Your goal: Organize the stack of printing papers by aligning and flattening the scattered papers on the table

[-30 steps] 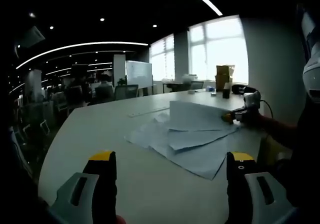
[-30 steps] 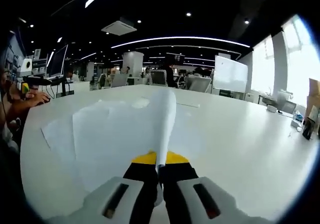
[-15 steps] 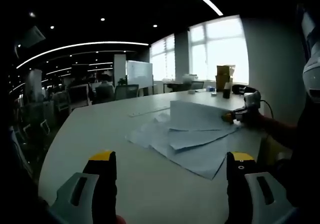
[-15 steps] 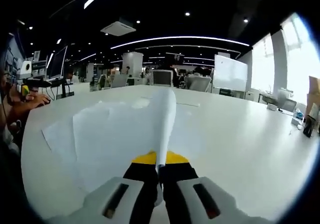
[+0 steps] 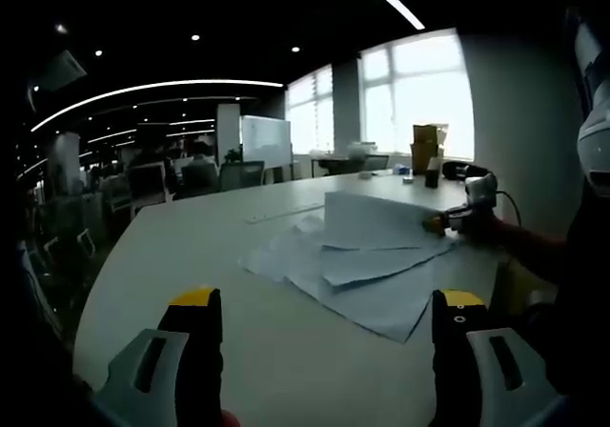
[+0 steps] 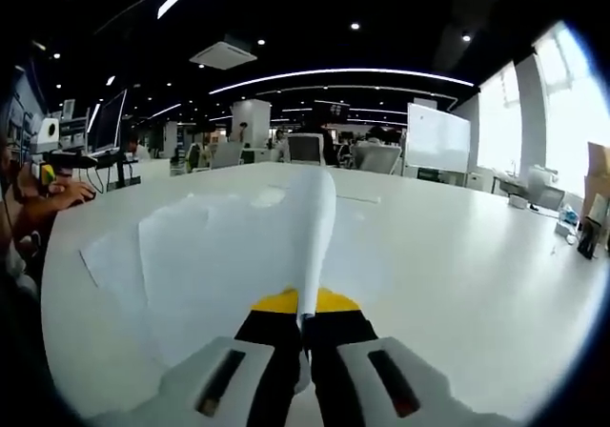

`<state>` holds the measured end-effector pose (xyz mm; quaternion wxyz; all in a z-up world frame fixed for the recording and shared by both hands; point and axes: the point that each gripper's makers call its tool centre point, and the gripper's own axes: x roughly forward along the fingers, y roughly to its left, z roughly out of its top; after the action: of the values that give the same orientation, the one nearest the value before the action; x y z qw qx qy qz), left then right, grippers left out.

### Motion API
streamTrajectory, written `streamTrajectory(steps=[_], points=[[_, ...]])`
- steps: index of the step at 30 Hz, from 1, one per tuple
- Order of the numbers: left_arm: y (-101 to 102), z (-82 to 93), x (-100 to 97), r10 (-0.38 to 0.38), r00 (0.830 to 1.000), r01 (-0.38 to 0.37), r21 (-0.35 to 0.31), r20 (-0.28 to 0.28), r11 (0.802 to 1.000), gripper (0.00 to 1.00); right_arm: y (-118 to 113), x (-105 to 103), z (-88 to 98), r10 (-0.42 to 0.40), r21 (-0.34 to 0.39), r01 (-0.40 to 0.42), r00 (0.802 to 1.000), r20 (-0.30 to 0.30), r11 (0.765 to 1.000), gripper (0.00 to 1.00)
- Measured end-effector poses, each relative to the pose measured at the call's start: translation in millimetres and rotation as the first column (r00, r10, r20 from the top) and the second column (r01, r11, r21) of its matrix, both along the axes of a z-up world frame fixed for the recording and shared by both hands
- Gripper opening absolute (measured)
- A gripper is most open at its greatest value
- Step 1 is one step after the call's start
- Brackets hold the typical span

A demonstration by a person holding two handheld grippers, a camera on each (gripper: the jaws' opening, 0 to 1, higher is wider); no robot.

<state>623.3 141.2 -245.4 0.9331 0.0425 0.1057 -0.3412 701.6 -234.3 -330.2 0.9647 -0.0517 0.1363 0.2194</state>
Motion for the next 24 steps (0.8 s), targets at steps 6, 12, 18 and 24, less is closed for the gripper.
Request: streamTrajectory(steps=[6, 12, 18, 24], points=[[-0.4, -0.5, -0.5, 0.001, 1.000, -0.001, 0.000, -0.001, 1.000, 0.94, 0.4, -0.2, -0.4, 0.002, -0.001, -0.002, 1.000, -0.002, 1.000, 0.00], [-0.4, -0.2, -0.4, 0.003, 1.000, -0.003, -0.002, 0.000, 1.000, 0.94, -0.3, 0.1, -0.3, 0.001, 0.004, -0.001, 1.000, -0.003, 1.000, 0.00], [-0.8, 0.3, 0.4, 0.000, 1.000, 0.000, -0.002, 0.002, 1.000, 0.94, -0.6, 0.2, -0.2, 0.000, 0.005, 0.000, 1.000, -0.004, 1.000, 0.00], [-0.6, 0.5, 2.4, -0.001, 1.000, 0.001, 0.000, 0.003, 1.000, 0.94, -1.5, 0.5, 1.3, -0.001, 0.014, 0.001, 1.000, 0.000, 1.000, 0.00]])
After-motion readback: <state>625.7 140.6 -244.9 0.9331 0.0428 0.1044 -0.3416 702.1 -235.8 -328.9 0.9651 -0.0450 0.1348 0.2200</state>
